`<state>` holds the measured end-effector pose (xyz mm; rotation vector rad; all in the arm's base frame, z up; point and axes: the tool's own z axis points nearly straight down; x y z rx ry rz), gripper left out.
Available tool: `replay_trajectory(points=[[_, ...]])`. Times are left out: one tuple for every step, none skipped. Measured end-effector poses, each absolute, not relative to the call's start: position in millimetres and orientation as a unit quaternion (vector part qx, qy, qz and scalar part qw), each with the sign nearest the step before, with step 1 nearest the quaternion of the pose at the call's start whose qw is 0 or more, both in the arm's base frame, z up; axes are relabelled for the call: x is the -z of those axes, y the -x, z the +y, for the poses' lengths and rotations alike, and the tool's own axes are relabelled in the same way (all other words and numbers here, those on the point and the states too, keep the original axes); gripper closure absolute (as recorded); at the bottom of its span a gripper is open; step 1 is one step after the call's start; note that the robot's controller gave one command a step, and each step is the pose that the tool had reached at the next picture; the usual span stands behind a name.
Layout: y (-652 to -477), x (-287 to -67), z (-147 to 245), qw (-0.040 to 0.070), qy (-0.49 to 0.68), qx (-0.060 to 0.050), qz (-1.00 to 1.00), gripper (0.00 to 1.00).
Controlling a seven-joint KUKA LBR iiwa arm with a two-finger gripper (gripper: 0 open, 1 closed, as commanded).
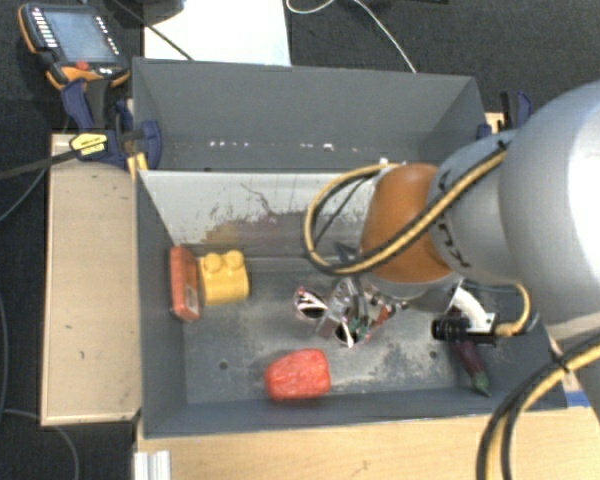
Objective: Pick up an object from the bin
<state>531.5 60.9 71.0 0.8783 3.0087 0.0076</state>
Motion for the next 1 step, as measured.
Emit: replay_trajectory(points=[[-531.5, -71.0, 60.9, 0.004, -0.28, -0.002, 0.96, 1.0]])
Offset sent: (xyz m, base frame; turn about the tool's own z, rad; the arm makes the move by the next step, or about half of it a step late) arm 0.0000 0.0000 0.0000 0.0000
